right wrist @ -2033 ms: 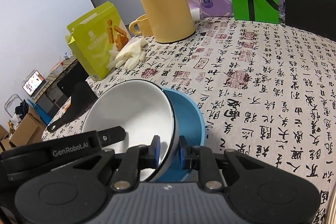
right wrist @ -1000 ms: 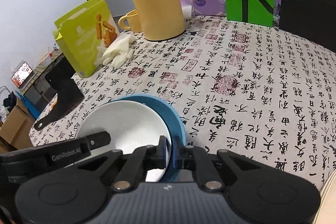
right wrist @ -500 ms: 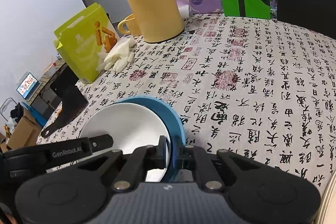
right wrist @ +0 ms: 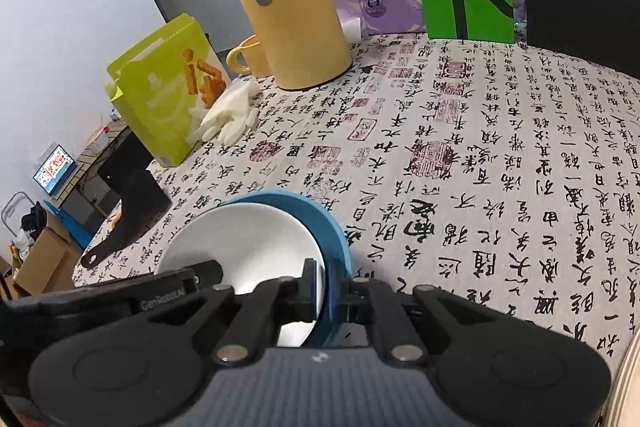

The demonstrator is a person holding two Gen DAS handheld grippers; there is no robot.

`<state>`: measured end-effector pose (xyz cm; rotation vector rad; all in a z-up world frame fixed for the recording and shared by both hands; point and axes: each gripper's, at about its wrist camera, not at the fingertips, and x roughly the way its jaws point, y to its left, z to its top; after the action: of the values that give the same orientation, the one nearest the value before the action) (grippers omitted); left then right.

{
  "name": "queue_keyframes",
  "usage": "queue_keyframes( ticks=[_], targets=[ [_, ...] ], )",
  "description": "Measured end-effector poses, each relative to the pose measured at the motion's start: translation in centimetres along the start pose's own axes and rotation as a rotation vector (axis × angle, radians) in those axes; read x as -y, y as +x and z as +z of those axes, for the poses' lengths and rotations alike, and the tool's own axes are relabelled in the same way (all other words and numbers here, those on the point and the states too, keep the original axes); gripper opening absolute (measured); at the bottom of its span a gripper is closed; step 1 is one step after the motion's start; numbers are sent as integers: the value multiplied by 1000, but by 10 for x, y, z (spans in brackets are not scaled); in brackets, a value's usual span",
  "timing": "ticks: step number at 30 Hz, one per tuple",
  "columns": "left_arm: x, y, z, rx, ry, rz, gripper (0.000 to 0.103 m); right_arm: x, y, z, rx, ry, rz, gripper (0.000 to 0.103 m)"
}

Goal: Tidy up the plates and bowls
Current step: 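Settle the white bowl flat inside the blue bowl with both grippers, then open both grippers to release the white bowl rim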

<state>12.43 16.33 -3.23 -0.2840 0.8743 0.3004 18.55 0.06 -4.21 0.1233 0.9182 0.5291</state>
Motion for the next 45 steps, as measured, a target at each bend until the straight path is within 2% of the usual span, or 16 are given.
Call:
queue_keyframes(
  ticks=[11,16,24,31,33,39,45],
  targets=[
    [7,1,0,-10,33,40,16,4,-1,0,3,26,11,6],
    [2,0,3,-26,1,-1,21,4,-2,1,7,30,17,6],
    [-3,-2,5,-52,-41,-91,43,5,-2,1,4,37,31,6],
    [-5,-1,4,-45,-50,-90,41,8,-8,4,7,53,66,10],
    [-7,-2,5,-35,-54,-92,35,8,-12,5,25,48,71,10],
    [-8,-5,5,-26,-59,-93,34,9,-23,8,66,31,69,11],
    [-7,-7,3,-22,-49,-107,38,13,-21,3,60,14,44,21]
  ],
)
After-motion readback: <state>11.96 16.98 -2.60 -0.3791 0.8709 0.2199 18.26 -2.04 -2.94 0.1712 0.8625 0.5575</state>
